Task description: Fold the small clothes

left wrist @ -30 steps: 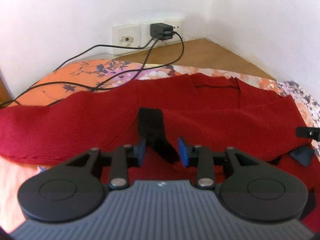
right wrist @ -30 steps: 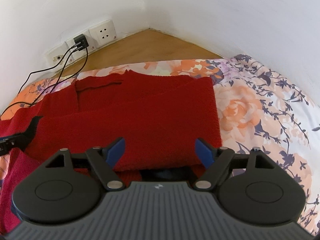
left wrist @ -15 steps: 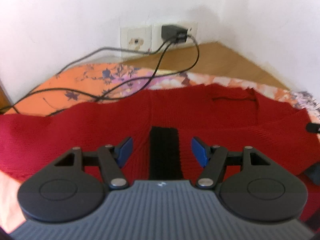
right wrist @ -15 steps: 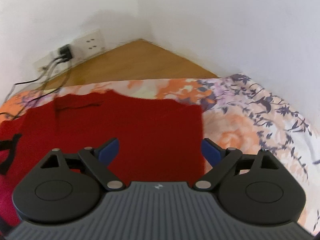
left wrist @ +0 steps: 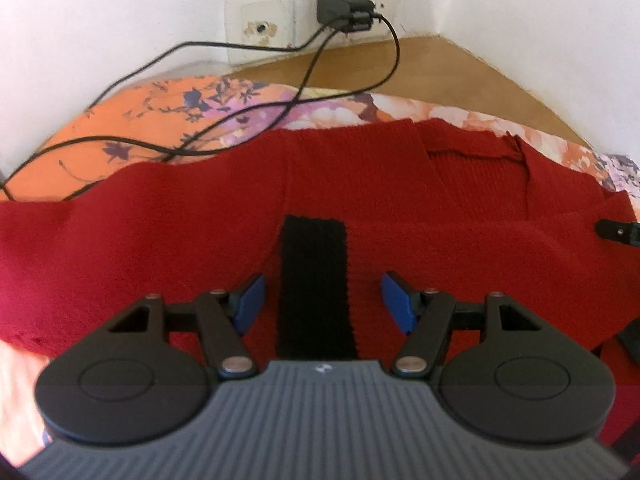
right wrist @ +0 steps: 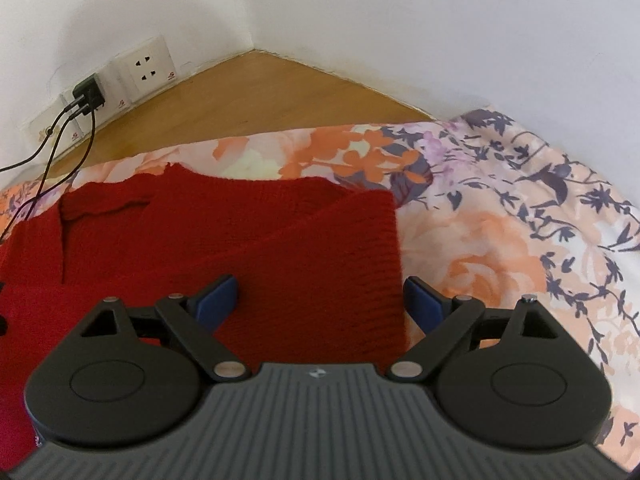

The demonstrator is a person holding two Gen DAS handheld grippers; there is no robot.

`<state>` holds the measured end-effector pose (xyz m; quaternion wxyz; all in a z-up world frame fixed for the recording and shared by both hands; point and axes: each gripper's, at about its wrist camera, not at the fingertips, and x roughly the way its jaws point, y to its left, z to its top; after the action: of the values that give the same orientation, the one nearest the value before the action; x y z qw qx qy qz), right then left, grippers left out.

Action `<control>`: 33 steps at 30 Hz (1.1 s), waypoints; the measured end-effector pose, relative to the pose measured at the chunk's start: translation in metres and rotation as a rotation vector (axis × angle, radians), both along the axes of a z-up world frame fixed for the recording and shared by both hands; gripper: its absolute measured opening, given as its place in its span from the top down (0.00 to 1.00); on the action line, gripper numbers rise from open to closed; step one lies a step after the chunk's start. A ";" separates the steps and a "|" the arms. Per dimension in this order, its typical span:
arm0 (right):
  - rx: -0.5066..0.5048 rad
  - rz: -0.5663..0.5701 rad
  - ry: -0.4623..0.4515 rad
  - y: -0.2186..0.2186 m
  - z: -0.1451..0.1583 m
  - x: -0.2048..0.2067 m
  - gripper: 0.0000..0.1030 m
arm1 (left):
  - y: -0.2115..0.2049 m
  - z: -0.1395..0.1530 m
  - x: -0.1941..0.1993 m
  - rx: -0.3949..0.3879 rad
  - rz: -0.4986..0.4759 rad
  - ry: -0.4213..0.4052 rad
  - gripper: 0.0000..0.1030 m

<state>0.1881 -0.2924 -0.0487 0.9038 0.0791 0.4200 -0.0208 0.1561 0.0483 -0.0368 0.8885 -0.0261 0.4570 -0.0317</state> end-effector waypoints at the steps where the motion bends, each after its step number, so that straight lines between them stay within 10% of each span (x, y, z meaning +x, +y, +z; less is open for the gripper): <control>1: 0.002 0.005 0.001 0.002 0.000 0.001 0.09 | 0.000 0.000 0.001 -0.018 -0.004 0.012 0.37; 6: -0.005 0.022 -0.008 0.008 0.001 0.003 0.18 | 0.001 -0.002 0.003 -0.042 0.011 0.018 0.41; 8: -0.006 0.021 -0.026 0.010 0.002 0.002 0.25 | 0.002 -0.002 0.001 -0.047 0.005 -0.003 0.66; 17: -0.042 0.020 -0.122 0.007 0.017 -0.017 0.84 | 0.005 0.008 -0.004 -0.132 -0.032 -0.083 0.85; 25: 0.042 -0.137 -0.238 -0.022 0.020 -0.028 0.86 | -0.009 0.031 0.008 -0.098 -0.104 -0.196 0.86; 33: 0.018 -0.168 -0.185 -0.025 -0.004 -0.017 0.82 | -0.021 -0.006 0.049 -0.018 -0.093 -0.077 0.78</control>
<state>0.1714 -0.3175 -0.0525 0.9330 0.1236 0.3271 -0.0853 0.2049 0.0277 -0.0431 0.9026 -0.0117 0.4231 -0.0779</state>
